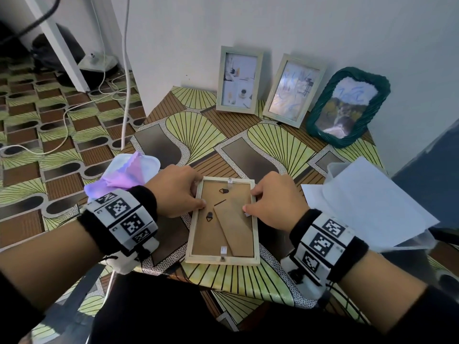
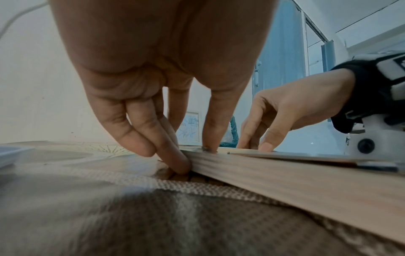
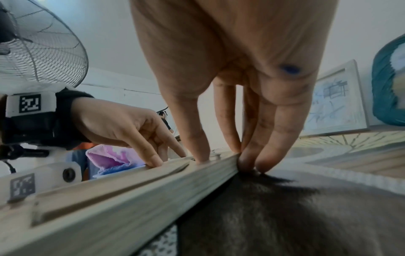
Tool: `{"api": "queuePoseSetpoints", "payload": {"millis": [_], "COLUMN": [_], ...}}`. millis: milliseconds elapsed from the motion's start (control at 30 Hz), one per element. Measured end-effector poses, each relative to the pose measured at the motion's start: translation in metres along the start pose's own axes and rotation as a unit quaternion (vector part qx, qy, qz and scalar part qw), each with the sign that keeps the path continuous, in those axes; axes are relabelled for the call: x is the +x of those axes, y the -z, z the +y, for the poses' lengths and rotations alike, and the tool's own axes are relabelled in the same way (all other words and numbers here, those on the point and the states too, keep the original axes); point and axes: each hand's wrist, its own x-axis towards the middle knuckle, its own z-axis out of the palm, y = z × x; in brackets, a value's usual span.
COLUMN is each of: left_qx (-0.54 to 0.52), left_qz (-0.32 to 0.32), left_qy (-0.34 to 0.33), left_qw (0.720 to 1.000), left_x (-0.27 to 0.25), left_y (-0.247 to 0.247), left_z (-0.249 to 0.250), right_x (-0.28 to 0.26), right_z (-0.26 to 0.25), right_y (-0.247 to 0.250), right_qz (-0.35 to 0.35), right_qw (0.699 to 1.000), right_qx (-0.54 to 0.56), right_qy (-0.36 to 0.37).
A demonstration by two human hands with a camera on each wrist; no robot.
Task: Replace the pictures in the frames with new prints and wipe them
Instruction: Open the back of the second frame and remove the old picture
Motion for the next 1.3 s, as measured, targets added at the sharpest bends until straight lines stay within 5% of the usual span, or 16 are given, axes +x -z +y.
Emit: {"api": "queuePoseSetpoints", "payload": {"millis": [533, 667, 767, 867, 967, 1133, 1300], "left_qx": [-0.050, -0.046, -0.108, -0.168, -0.099, 0.074, 0.177], "left_qz": [0.002, -0.010, -0.053, 0.009, 0.078, -0.011, -0.053], "left_qy": [0.053, 0.040, -0.001, -0.036, -0.095, -0.202, -0.202], "left_qw": [0.997, 0.998, 0.993, 0.985, 0.988, 0.977, 0.962], "left_x": [0.005, 0.000, -0.011, -0.035, -0.068, -0.123, -0.149], "left_y": [-0.004, -0.002, 0.004, 0.002, -0.004, -0.014, -0.024], "left_z": [-0.007, -0.005, 0.000, 0.000, -0.005, -0.006, -0.010], "right_x": [-0.005, -0.007, -0.003, 0.004, 0.009, 0.020, 0.018], "right_z": [0.016, 0.025, 0.031, 0.028, 0.023, 0.012, 0.010], "right_y": [-0.001, 0.000, -0.001, 0.001, 0.005, 0.002, -0.001], "right_qz": [-0.031, -0.029, 0.017, 0.066, 0.027, -0.105, -0.153], "right_qw": [0.998, 0.995, 0.994, 0.990, 0.980, 0.960, 0.947], "right_qx": [-0.011, 0.063, 0.080, 0.021, -0.018, -0.120, -0.186], "right_qy": [0.062, 0.076, 0.074, 0.125, 0.195, 0.230, 0.211]}}
